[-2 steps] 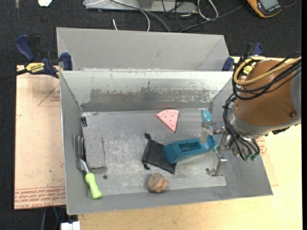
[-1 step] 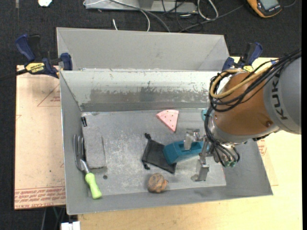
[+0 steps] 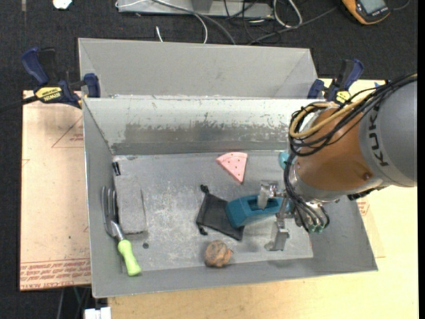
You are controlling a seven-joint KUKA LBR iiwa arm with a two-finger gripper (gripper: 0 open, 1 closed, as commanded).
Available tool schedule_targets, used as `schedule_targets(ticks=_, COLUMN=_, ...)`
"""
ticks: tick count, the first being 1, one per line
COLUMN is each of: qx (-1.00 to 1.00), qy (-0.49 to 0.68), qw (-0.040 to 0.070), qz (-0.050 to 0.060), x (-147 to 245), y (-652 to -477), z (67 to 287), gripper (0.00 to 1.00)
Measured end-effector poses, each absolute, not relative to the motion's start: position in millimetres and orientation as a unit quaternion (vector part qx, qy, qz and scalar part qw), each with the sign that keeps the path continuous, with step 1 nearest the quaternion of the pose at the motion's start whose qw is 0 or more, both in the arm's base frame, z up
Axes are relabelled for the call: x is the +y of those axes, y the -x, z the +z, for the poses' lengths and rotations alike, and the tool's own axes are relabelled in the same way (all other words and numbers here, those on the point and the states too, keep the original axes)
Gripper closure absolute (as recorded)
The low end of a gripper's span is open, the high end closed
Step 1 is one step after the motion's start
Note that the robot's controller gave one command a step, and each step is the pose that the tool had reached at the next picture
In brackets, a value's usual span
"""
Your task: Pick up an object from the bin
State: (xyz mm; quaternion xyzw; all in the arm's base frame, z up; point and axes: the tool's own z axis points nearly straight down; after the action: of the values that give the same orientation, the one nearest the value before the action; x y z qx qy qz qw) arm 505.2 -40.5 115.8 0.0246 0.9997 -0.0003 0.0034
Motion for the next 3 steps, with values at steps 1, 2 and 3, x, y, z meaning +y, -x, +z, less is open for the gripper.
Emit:
schedule_targets(ticks=1, qx=1.0, qy=0.018, qw=0.005, qz=0.001, x=-52.2, y=-536.7, z=89.8, gripper=0.0)
schedule_targets(ticks=2, qx=1.0, qy=0.005, qw=0.008, qz=0.001, x=-62.2, y=-563.5, z=72.6, gripper=0.0)
schedule_targets(ticks=3, qx=0.994, qy=-0.11, qw=0.013, qz=0.005, x=-43.7, y=-558.4, z=82.1, gripper=1.0)
